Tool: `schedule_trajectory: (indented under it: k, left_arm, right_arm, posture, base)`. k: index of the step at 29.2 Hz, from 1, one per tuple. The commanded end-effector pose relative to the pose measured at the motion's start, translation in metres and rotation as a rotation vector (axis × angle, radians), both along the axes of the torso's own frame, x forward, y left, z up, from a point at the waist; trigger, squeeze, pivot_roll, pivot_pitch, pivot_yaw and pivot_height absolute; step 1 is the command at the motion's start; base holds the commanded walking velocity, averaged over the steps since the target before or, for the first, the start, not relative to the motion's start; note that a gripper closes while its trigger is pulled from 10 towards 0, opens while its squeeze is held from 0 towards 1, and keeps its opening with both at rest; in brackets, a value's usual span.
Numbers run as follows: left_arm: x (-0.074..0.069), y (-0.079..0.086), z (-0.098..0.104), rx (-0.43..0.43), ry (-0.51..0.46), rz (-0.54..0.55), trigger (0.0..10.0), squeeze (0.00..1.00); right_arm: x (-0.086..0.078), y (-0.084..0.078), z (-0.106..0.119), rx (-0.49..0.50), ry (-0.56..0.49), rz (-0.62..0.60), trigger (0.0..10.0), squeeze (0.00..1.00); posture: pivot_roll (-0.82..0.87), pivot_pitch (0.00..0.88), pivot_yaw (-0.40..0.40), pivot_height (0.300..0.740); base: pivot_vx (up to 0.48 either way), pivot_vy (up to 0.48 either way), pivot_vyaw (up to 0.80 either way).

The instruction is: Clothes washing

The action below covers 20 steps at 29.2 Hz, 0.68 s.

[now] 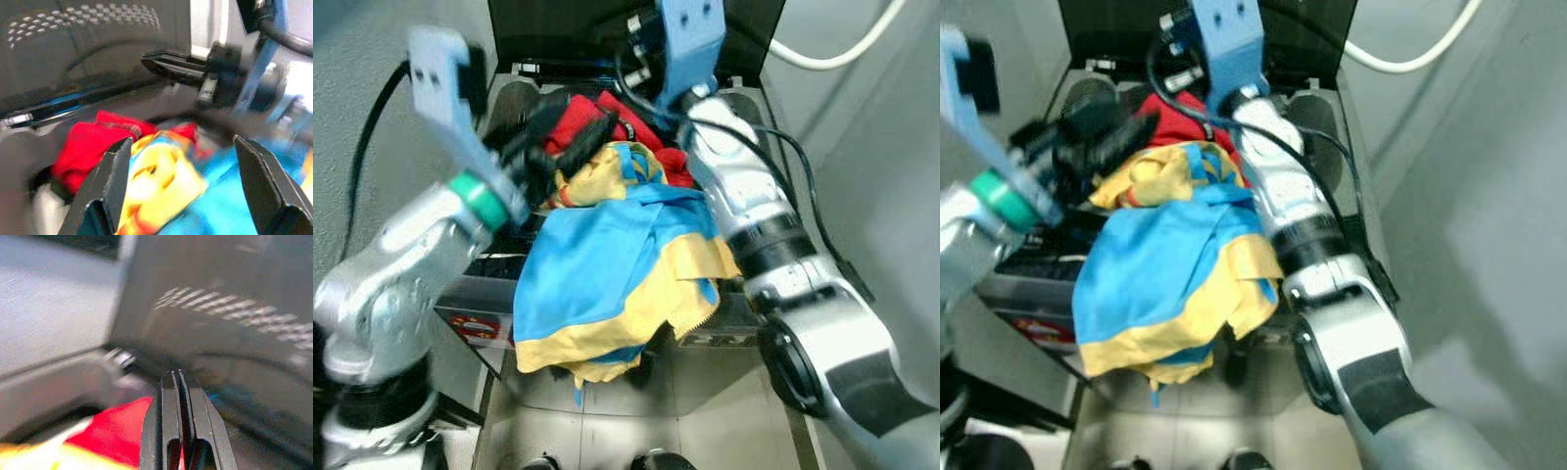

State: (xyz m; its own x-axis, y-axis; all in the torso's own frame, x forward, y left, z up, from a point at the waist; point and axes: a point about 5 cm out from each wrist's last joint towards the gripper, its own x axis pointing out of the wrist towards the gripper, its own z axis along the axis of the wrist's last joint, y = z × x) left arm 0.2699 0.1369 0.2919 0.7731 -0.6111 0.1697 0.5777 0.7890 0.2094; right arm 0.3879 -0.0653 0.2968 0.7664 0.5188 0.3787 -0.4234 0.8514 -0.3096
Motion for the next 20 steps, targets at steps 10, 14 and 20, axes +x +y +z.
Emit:
schedule_trajectory:
  k: [10,14,20]
  left_arm:
    - [-0.015,-0.015,-0.008,-0.109,-0.005,-0.013,10.0,0.0]
    - [-0.022,-0.017,-0.009,-0.138,0.032,-0.087,10.0,0.0]
    - [-0.029,-0.011,-0.003,-0.143,-0.002,-0.189,10.0,0.0]
  right_arm:
    - [-0.075,-0.037,-0.053,-0.097,0.069,0.37,10.0,0.0]
    - [-0.082,-0.04,-0.055,-0.124,0.078,0.405,10.0,0.0]
    - [-0.101,-0.051,-0.069,-0.424,0.137,0.531,10.0,1.0]
  posture:
    - [-0.02,0.0,0.01,0.74]
    - [-0.02,0.0,0.015,0.74]
    - [-0.02,0.0,0.018,0.74]
  base:
    - [0.0,0.0,0.0]
    - [0.0,0.0,0.0]
    - [0.0,0.0,0.0]
